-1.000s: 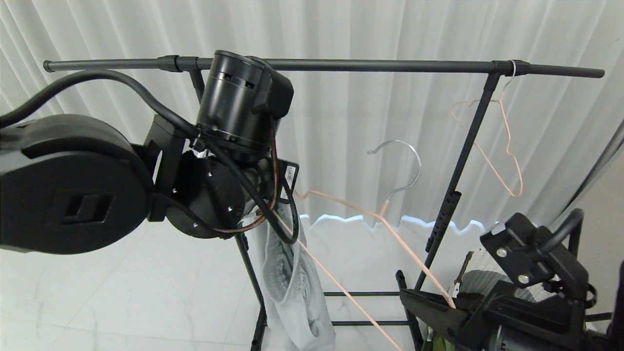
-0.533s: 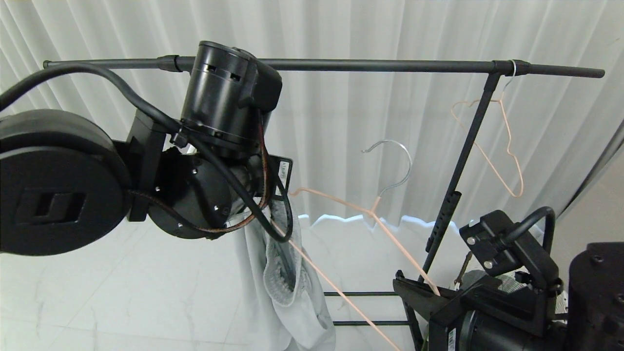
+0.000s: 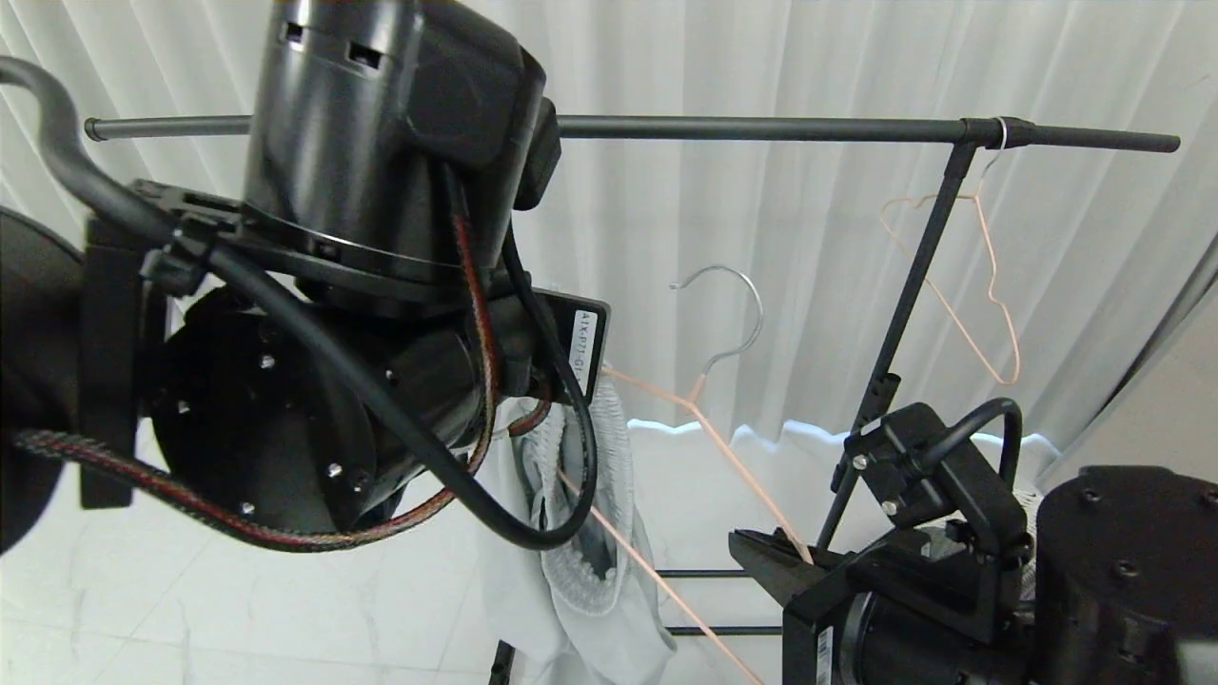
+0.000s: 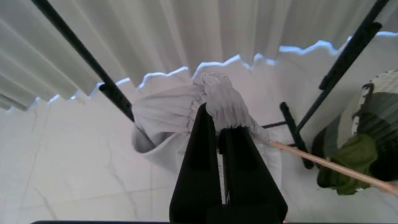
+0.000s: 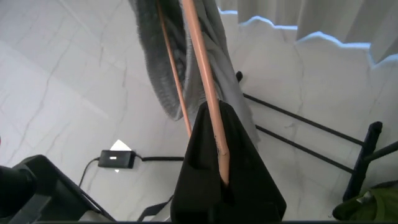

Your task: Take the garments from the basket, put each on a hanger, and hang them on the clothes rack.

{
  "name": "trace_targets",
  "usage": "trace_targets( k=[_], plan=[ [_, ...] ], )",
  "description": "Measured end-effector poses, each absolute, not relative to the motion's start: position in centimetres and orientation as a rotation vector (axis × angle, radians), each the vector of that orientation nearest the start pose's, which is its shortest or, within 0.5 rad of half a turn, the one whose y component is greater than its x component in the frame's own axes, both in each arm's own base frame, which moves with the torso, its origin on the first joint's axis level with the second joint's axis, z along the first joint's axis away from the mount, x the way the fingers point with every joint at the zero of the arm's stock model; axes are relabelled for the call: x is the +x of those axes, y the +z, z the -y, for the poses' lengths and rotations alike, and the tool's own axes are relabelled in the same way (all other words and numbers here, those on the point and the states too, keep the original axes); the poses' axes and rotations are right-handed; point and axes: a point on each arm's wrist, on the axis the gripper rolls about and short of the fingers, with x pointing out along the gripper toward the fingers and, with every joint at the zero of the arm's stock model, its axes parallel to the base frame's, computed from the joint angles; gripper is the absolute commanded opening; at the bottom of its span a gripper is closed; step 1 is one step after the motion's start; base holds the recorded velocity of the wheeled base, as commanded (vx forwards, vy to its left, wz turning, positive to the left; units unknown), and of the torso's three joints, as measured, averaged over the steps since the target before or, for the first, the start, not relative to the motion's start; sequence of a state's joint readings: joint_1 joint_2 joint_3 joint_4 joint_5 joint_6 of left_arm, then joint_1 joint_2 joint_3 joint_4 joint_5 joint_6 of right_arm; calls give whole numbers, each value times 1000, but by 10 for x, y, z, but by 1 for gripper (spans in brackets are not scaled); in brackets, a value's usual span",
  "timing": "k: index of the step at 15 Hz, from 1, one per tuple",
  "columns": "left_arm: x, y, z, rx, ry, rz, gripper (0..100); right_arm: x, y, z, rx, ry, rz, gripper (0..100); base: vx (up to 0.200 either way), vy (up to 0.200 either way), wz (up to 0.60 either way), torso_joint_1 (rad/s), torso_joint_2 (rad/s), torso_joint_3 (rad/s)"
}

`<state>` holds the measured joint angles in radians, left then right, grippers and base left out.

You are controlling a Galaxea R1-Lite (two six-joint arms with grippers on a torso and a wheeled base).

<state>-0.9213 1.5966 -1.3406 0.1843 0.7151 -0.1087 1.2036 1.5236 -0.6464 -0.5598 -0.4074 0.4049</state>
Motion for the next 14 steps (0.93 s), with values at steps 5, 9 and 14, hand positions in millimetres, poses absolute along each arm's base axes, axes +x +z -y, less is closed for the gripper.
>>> trace_targets(
  k=[5,9,14],
  plan=[
    [151,302,222,187,-294,-266,0,103,181,-244,166,733,-362,0,0,0,0,0,0,0],
    [133,304,227,141,-358,-264,0,106,184,-250,179,733,-349,0,0,0,0,0,0,0],
    [139,300,218,142,-320,-275,0,104,198,-240,195,737,-297,0,0,0,0,0,0,0]
  ],
)
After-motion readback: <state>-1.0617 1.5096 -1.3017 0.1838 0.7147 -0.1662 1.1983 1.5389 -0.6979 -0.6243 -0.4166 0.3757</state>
